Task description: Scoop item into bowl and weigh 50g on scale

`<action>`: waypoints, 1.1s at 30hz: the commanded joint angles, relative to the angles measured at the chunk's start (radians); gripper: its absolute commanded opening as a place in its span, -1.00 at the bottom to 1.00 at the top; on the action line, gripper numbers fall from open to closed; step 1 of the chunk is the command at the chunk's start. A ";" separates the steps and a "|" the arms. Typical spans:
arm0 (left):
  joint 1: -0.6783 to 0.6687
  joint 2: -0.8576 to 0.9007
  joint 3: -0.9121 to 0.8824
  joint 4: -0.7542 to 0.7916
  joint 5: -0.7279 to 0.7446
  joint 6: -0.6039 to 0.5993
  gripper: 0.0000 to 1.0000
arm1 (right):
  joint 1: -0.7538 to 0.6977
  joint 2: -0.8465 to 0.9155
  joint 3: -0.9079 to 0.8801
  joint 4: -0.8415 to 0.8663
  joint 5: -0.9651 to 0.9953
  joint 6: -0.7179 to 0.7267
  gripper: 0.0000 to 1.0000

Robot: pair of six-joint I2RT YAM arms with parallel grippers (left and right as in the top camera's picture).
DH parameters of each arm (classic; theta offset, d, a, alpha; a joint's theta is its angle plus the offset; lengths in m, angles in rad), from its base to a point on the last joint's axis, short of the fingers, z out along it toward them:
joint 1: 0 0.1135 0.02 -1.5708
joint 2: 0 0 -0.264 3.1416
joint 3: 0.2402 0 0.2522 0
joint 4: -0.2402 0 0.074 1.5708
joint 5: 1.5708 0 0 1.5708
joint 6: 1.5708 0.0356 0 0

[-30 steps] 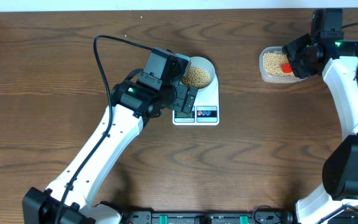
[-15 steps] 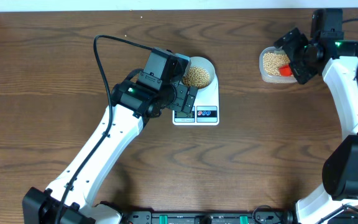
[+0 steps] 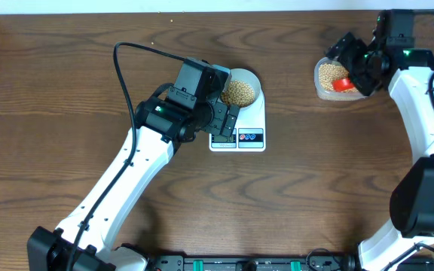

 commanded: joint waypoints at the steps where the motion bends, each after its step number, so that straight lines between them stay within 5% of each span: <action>1: 0.002 -0.013 0.000 -0.003 0.001 -0.002 0.87 | -0.011 0.007 -0.005 -0.024 0.007 0.017 0.99; 14: 0.002 -0.013 0.000 -0.003 0.001 -0.002 0.88 | -0.104 -0.095 -0.005 -0.183 -0.004 -0.149 0.99; 25: 0.002 -0.013 0.000 -0.003 0.002 -0.002 0.87 | -0.080 -0.364 -0.005 -0.272 -0.257 -0.642 0.99; 33: 0.002 -0.013 0.000 -0.003 0.001 -0.002 0.87 | -0.056 -0.581 -0.005 -0.426 -0.239 -0.661 0.99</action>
